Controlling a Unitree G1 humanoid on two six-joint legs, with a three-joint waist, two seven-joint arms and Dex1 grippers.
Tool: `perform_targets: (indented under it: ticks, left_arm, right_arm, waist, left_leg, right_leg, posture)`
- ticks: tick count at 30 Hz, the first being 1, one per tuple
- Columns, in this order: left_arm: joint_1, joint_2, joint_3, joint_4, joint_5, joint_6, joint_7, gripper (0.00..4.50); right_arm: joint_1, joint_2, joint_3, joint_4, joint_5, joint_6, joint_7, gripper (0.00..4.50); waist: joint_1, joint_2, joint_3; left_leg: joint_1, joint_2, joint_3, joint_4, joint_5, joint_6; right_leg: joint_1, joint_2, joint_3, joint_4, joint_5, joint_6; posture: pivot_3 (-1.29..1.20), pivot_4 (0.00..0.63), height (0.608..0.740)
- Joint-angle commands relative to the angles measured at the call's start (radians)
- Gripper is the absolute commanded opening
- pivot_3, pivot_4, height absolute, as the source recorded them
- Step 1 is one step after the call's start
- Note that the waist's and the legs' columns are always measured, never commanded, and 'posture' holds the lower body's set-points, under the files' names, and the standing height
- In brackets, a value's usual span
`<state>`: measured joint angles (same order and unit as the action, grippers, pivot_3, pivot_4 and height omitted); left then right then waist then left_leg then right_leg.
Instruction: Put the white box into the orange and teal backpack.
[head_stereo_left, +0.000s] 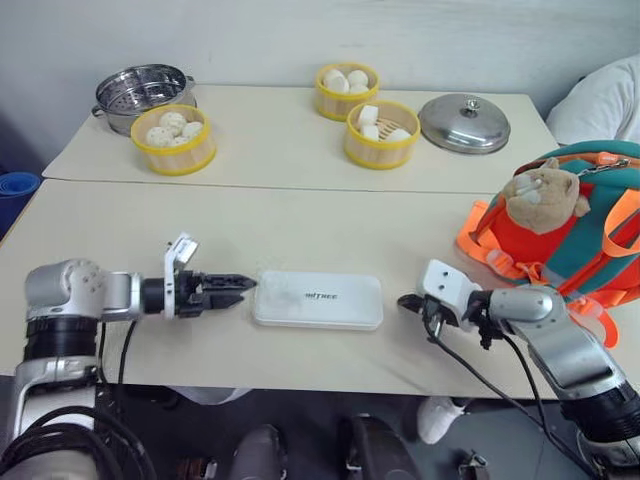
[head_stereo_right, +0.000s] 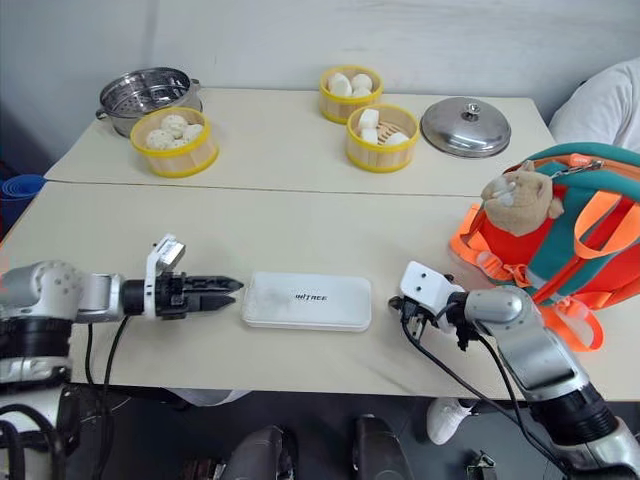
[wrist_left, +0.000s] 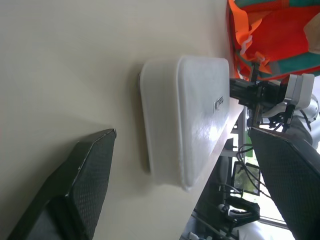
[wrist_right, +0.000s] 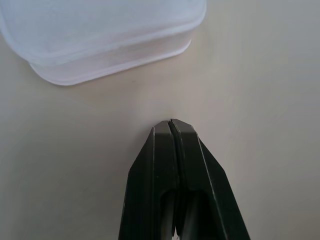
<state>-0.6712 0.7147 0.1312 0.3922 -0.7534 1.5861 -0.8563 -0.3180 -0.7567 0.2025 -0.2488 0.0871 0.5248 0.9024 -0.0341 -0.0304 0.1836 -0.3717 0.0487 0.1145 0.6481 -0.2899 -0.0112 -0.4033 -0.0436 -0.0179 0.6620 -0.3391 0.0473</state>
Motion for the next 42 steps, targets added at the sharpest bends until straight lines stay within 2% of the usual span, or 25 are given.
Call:
perform_targets:
  ticks: [1,4,7,13,21,25,30,33,34,38,42]
  left_arm:
    - [-0.003,-0.003,-0.076,0.002,-0.009,0.027,-0.018,4.46]
    - [0.008,-0.009,-0.104,-0.002,-0.012,0.028,-0.006,4.46]
    - [-0.007,-0.063,-0.081,0.050,0.027,0.028,0.054,4.46]
    - [-0.059,-0.159,-0.043,0.127,-0.020,0.028,0.094,4.46]
    - [-0.105,-0.208,-0.137,0.164,-0.070,0.028,0.069,4.46]
    - [-0.109,-0.221,-0.136,0.164,-0.104,0.028,0.078,3.65]
    - [-0.089,-0.219,-0.106,0.122,-0.160,0.028,0.097,2.16]
    - [-0.009,-0.213,-0.056,-0.056,-0.209,0.001,0.088,1.31]
    - [0.018,-0.212,-0.042,-0.118,-0.209,-0.020,0.080,1.19]
    - [0.157,-0.165,-0.050,-0.353,-0.144,-0.304,-0.039,1.18]
    - [0.295,-0.107,-0.083,-0.498,-0.031,-0.677,-0.250,1.18]
  right_arm:
    - [-0.008,0.036,0.029,0.000,0.007,0.007,0.001,0.00]
    - [-0.009,0.038,0.038,-0.001,-0.001,0.001,0.012,0.00]
    - [-0.014,0.049,0.047,0.015,-0.011,-0.019,0.008,0.00]
    - [0.003,0.068,0.045,0.017,0.000,-0.034,0.021,0.00]
    - [0.024,0.052,0.034,0.060,-0.021,-0.124,0.027,0.00]
    - [0.051,0.058,0.021,0.055,-0.009,-0.155,0.021,0.00]
    - [0.120,0.064,-0.022,0.023,0.031,-0.158,0.016,0.00]
    - [0.218,0.078,-0.121,-0.020,0.107,-0.194,0.005,0.00]
    - [0.244,0.080,-0.145,-0.031,0.122,-0.207,0.001,0.00]
    - [0.415,0.113,-0.338,-0.135,0.277,-0.182,-0.022,0.00]
    - [0.635,0.157,-0.557,-0.212,0.363,-0.215,-0.057,0.81]
  waist:
    - [-0.002,0.000,0.000]
    - [0.000,0.000,0.000]
    - [0.004,0.000,-0.001]
    - [0.012,0.000,-0.002]
    - [0.011,0.000,-0.002]
    - [0.009,0.000,-0.002]
    - [0.009,0.000,-0.002]
    - [0.009,0.000,-0.002]
    - [0.009,0.000,-0.002]
    - [0.009,0.001,0.000]
    - [0.007,0.003,0.000]
  left_leg:
    - [0.000,0.000,0.000,0.000,0.000,0.000]
    - [0.000,0.000,0.000,0.000,0.000,-0.001]
    - [0.001,0.000,0.000,0.000,0.000,-0.001]
    - [0.002,-0.001,-0.002,0.001,0.000,0.001]
    - [0.003,-0.002,-0.003,0.001,-0.001,0.001]
    - [0.003,-0.002,-0.003,0.001,-0.001,0.001]
    - [0.002,-0.002,-0.004,0.001,-0.001,0.001]
    - [0.002,-0.002,-0.005,0.001,-0.001,0.000]
    - [0.002,-0.002,-0.005,0.000,-0.001,0.000]
    - [0.001,-0.001,-0.005,-0.001,-0.001,-0.001]
    - [0.003,-0.001,-0.005,-0.002,-0.001,-0.001]
  right_leg:
    - [0.000,0.000,0.000,0.000,0.000,0.000]
    - [0.000,0.000,0.000,0.000,0.000,0.000]
    - [0.000,0.000,0.000,0.000,0.000,0.000]
    - [0.004,-0.002,-0.001,0.000,0.000,0.000]
    - [0.006,-0.003,-0.003,-0.001,0.000,0.001]
    - [0.006,-0.002,-0.003,-0.001,0.000,0.001]
    - [0.006,-0.002,-0.003,-0.002,0.000,0.001]
    - [0.006,-0.002,-0.004,-0.002,0.000,0.001]
    - [0.006,-0.002,-0.004,-0.003,0.000,0.001]
    - [0.006,-0.002,-0.004,-0.004,0.000,0.001]
    - [0.007,-0.002,-0.003,-0.005,0.000,0.001]
  posture:
    - [0.00,0.150,0.740]
    - [0.00,0.150,0.740]
    - [0.00,0.150,0.740]
    - [0.00,0.150,0.740]
    - [0.00,0.150,0.740]
    - [0.00,0.150,0.740]
    - [0.00,0.150,0.740]
    - [0.00,0.150,0.740]
    - [0.00,0.150,0.740]
    - [0.00,0.150,0.740]
    - [0.00,0.150,0.740]
